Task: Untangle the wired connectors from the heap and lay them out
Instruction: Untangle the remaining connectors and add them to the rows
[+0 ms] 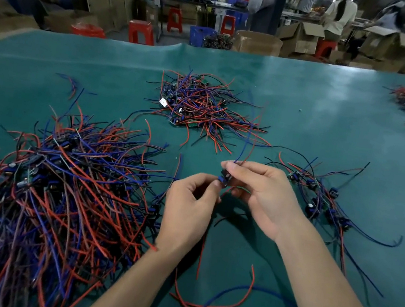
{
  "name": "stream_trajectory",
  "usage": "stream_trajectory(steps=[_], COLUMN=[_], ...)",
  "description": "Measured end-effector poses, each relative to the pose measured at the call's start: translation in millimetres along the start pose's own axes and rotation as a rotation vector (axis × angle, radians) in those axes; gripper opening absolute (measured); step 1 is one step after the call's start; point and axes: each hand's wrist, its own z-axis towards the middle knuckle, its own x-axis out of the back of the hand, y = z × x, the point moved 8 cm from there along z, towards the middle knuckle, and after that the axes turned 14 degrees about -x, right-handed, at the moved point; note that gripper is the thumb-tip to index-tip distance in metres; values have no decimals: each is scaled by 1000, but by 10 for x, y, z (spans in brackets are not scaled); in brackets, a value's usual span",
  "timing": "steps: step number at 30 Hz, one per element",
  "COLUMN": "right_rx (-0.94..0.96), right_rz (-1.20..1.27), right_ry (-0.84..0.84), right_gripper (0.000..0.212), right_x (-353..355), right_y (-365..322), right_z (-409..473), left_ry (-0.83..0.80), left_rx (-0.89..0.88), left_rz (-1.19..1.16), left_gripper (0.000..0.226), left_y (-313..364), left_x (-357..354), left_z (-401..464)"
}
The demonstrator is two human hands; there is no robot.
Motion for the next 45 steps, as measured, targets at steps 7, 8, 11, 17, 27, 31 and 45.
stream_trajectory(steps=[7,8,11,17,27,31,45], right_rx=[268,333,486,467,303,343,673], right_rz=[-365,-420,-505,32,-596,-542,-16], right_ry=[334,402,603,932,137,160,443], right_gripper=[15,17,17,10,35,28,8], right_x=[271,330,536,1167,-220,-112,74], right_y=[-180,-244,-411,-381,-54,-117,-1068], right_z=[10,-11,-100,-286,-77,-87,-585], left_ry=[-25,-48,-97,-41,82,14,-66], left_rx=[-26,-29,-44,-77,-115,-106,-162], left_rz=[43,57,90,136,67,67,131], left_gripper=[14,14,14,16,19,21,15], left_y=[-5,-6,-5,31,15,9,114], left_x=[-23,-39,-74,-29,74,11,-65], left_z=[3,3,2,-11,31,43,11])
